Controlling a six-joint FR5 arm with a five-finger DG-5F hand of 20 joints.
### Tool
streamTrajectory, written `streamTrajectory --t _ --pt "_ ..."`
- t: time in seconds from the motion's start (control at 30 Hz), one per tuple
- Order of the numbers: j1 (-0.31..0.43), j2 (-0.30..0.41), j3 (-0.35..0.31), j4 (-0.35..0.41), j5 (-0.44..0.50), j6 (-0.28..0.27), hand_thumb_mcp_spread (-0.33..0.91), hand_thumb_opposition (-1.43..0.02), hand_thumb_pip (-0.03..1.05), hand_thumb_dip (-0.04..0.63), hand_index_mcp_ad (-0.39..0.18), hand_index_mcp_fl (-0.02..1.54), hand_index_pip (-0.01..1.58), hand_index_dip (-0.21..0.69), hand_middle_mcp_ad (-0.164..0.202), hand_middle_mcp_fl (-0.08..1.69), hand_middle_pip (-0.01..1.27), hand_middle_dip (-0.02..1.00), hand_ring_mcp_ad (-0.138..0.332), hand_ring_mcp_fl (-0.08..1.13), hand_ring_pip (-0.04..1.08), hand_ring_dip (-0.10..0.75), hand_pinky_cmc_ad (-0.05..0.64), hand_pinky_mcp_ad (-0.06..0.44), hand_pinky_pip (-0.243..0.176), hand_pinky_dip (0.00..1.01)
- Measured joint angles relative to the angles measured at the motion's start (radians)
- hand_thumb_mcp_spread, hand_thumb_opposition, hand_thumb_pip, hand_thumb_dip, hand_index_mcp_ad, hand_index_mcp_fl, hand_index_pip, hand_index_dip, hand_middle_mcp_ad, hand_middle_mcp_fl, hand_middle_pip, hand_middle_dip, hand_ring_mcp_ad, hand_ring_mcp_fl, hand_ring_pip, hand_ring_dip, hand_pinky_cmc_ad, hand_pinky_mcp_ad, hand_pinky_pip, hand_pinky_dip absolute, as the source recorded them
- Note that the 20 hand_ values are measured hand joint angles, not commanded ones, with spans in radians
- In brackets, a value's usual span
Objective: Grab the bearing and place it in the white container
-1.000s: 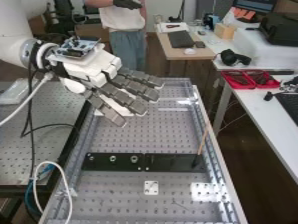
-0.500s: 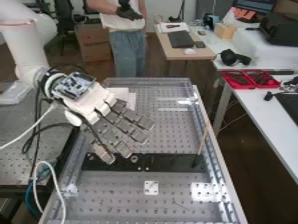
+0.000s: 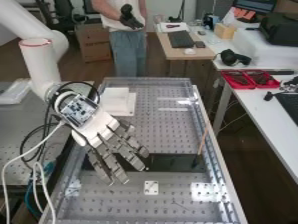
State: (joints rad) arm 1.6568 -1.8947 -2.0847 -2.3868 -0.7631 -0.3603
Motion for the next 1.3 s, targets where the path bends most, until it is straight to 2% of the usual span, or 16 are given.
streamTrajectory --t 0.13,0.27,0.33,0.5,0.63,0.7,0.83,0.97,1.17,1.3 --pt "0.008 -0.023 -0.002 0.037 0.039 -0.006 0.37 -0.74 0.53 0.173 -0.007 0.05 0.95 0.096 0.094 -0.01 0.14 0.13 0.197 0.00 0.09 0.059 0.417 0.314 -0.091 0.24" --pt "0.019 -0.055 -0.003 0.065 0.082 0.013 0.38 -0.75 0.56 0.173 -0.007 0.03 1.14 0.096 0.094 0.00 0.14 0.13 0.197 0.00 0.09 0.059 0.417 0.311 -0.091 0.24" --pt "0.022 -0.065 -0.004 0.070 0.089 0.022 0.38 -0.75 0.56 0.173 -0.007 0.02 1.17 0.099 0.094 -0.01 0.14 0.13 0.197 0.00 0.09 0.059 0.415 0.314 -0.091 0.24" --pt "0.024 -0.070 -0.006 0.085 0.084 -0.001 0.38 -0.75 0.56 0.173 -0.007 0.00 1.32 0.175 0.094 -0.01 0.14 0.12 0.197 -0.01 0.09 0.059 0.415 0.314 -0.089 0.24" --pt "0.022 -0.070 -0.008 0.104 0.067 -0.027 0.37 -0.76 0.56 0.178 -0.007 0.01 1.38 0.204 0.094 -0.01 0.14 0.12 0.194 -0.01 0.09 0.059 0.417 0.314 -0.089 0.24" --pt "0.023 -0.072 -0.005 0.107 0.067 -0.027 0.37 -0.76 0.56 0.176 -0.007 -0.01 1.42 0.204 0.094 -0.01 0.14 0.13 0.192 -0.01 0.09 0.059 0.396 0.314 -0.089 0.24" --pt "0.032 -0.087 0.004 0.104 0.085 -0.018 0.38 -0.79 0.57 0.190 -0.007 -0.01 1.46 0.237 0.094 -0.01 0.14 0.13 0.192 0.00 0.09 0.059 0.396 0.314 -0.089 0.26" --pt "0.054 -0.125 0.032 0.097 0.156 -0.039 0.38 -0.79 0.57 0.190 -0.007 -0.01 1.49 0.237 0.094 -0.01 0.14 0.13 0.192 0.00 0.09 0.059 0.396 0.314 -0.089 0.28" --pt "0.091 -0.182 0.079 0.097 0.298 -0.033 0.38 -0.79 0.57 0.190 -0.005 0.00 1.51 0.239 0.094 -0.01 0.14 0.13 0.190 0.00 0.09 0.059 0.396 0.311 -0.089 0.29" --pt "0.101 -0.197 0.091 0.120 0.326 -0.054 0.38 -0.79 0.57 0.206 -0.005 0.00 1.51 0.239 0.094 -0.01 0.14 0.13 0.190 0.00 0.09 0.059 0.396 0.311 -0.089 0.31"
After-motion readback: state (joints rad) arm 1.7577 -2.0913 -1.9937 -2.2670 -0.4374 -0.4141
